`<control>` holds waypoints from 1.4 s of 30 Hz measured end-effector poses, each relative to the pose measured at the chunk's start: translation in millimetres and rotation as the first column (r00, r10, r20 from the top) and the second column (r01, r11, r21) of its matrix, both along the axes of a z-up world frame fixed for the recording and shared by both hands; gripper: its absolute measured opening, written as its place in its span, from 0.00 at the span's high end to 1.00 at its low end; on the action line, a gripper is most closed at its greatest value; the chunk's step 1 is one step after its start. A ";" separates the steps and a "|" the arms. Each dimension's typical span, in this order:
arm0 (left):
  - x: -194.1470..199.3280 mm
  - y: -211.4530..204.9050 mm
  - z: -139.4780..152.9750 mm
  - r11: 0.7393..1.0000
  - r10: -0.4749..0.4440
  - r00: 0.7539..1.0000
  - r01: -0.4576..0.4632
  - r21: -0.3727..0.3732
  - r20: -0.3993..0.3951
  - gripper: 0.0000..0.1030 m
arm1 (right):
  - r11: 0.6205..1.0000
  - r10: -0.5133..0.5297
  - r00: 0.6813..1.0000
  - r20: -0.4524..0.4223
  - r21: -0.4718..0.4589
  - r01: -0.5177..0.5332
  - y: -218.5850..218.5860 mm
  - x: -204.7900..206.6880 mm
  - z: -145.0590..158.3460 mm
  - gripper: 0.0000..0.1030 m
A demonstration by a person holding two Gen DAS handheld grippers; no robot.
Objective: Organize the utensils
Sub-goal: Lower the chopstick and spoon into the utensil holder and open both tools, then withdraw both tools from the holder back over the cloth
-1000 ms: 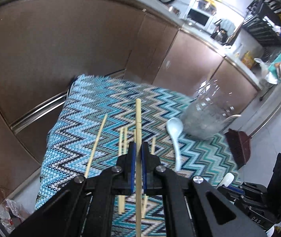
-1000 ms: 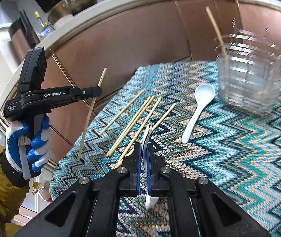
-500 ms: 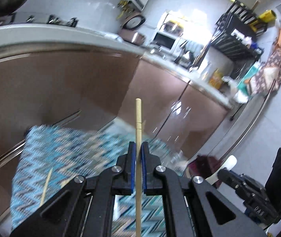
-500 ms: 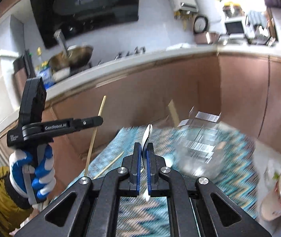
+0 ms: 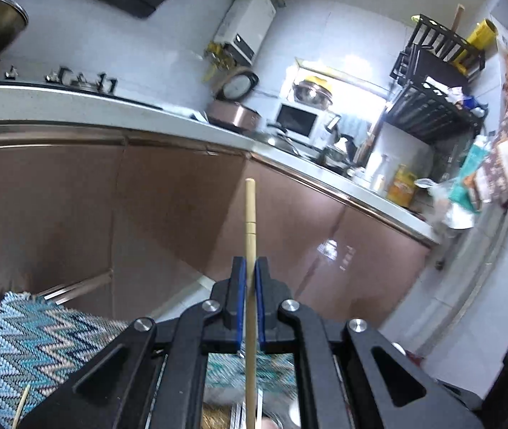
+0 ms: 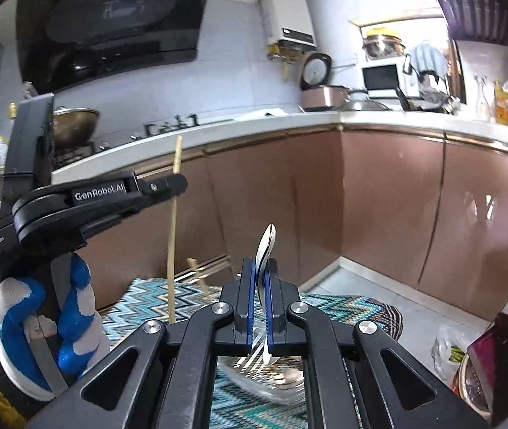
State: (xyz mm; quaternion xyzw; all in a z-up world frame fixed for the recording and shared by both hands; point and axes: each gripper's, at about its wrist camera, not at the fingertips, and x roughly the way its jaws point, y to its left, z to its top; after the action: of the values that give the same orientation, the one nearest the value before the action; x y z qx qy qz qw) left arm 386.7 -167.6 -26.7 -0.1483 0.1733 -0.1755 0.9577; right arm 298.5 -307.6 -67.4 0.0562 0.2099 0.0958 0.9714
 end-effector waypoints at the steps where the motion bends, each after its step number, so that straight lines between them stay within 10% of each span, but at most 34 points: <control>1: 1.4 -3.9 -6.9 1.000 0.020 1.000 -0.020 0.011 0.010 0.95 | 1.000 -0.007 1.000 -0.005 -0.001 0.007 -1.6 4.6 -7.5 0.95; 15: -36.2 6.7 -47.5 0.994 0.045 0.998 -0.048 0.099 0.034 0.78 | 0.999 -0.039 0.996 -0.076 0.023 0.041 -6.3 -2.5 -60.2 0.86; 31: -167.0 137.0 54.5 0.969 0.180 0.976 -0.198 0.148 0.124 0.57 | 0.993 -0.114 0.984 0.137 0.018 0.113 0.2 -122.4 33.7 0.06; 42: -269.4 209.6 101.8 0.950 0.239 0.957 -0.266 0.166 0.167 0.46 | 0.998 -0.052 0.962 0.268 0.035 0.044 38.1 -208.5 77.0 0.00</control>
State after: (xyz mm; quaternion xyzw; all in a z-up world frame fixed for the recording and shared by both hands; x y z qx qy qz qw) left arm 117.3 42.0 75.1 -0.0659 0.0986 -0.0445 0.9919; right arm 90.0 -269.5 9.6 0.0617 0.0734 0.0819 0.9920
